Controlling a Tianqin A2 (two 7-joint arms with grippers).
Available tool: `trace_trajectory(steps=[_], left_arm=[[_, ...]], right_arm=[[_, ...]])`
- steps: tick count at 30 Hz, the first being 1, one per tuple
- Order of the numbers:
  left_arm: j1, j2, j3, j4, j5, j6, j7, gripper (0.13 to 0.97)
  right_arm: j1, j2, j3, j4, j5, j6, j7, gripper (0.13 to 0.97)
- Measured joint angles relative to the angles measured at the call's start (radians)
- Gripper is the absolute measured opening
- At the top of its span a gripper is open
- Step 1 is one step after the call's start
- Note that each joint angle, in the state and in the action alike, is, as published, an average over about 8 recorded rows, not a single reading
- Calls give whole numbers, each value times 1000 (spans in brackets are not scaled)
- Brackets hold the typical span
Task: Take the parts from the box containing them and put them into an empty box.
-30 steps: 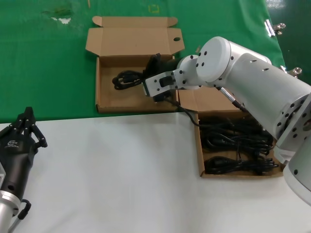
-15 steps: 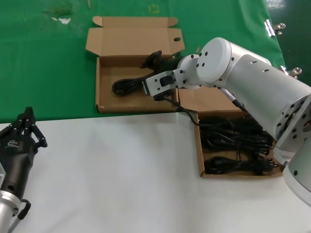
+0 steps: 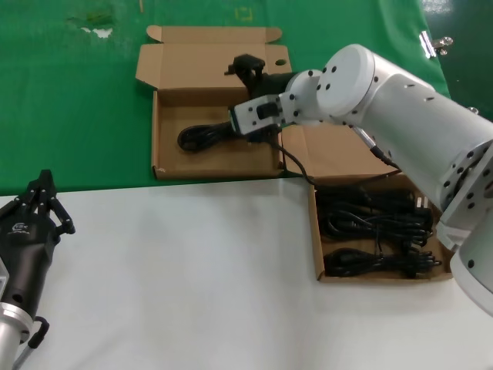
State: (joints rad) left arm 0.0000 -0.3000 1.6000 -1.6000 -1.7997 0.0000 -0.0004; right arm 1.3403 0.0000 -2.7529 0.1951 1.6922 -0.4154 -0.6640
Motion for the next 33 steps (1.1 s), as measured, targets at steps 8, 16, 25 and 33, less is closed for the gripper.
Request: trace_trajectory(steps=[8, 16, 25, 33], left_arm=[[0, 0, 0, 0, 0, 0, 0, 140], [0, 0, 0, 0, 0, 0, 0, 140], [0, 0, 0, 0, 0, 0, 0, 140], [0, 0, 0, 0, 0, 0, 0, 140]], right_arm=[[34, 0, 13, -29, 49, 2, -20, 718], [31, 51, 90, 27, -15, -32, 76, 852], [-92, 249, 210, 410, -275, -76, 468, 936], [-254, 392, 369, 757, -530, -110, 781, 958]])
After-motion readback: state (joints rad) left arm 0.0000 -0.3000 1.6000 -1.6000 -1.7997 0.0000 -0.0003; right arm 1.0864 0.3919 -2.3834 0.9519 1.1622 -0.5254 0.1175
